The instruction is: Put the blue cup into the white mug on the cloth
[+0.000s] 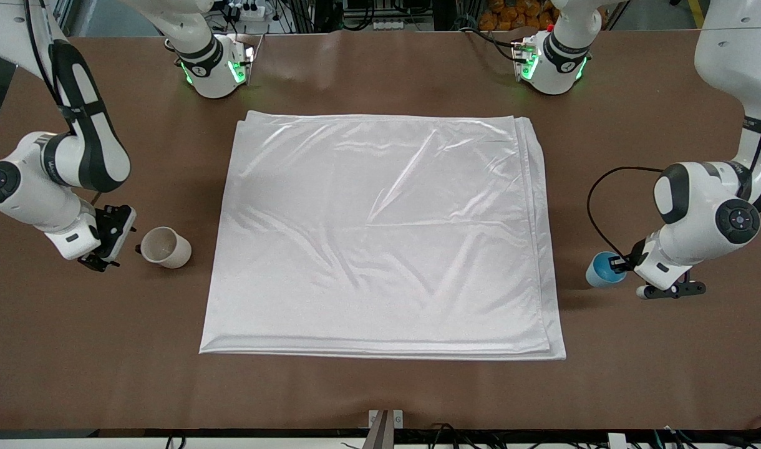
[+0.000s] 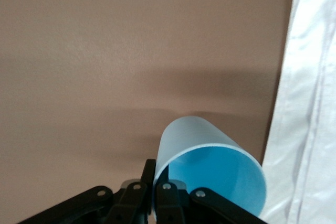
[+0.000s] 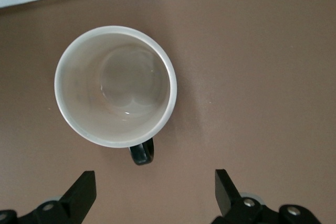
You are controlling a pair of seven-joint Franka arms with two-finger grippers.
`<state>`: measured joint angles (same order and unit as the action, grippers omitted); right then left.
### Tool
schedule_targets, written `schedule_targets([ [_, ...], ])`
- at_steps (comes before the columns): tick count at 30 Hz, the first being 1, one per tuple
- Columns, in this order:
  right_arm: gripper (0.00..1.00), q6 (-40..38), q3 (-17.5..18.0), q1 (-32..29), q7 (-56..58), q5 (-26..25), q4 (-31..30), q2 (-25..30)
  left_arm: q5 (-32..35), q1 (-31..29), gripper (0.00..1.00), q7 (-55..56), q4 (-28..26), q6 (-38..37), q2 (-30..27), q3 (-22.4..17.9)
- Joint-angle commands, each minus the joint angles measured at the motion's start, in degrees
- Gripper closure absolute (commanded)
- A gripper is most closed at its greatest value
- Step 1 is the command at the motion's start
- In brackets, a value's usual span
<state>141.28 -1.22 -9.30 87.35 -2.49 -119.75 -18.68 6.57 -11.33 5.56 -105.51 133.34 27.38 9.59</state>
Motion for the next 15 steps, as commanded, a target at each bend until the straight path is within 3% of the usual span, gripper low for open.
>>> schedule_targets([
  [1, 0.0, 1.89, 0.25, -0.54, 4.58, -0.14, 0.13, -2.41, 0.11, -0.36, 1.0, -0.63, -0.49, -2.82, -4.43, 1.66],
  [15, 0.0, 4.79, 0.25, -0.98, 10.03, -0.14, -0.04, -5.13, 0.99, -0.19, 1.0, -0.19, 3.9, -8.26, -9.09, 7.2],
])
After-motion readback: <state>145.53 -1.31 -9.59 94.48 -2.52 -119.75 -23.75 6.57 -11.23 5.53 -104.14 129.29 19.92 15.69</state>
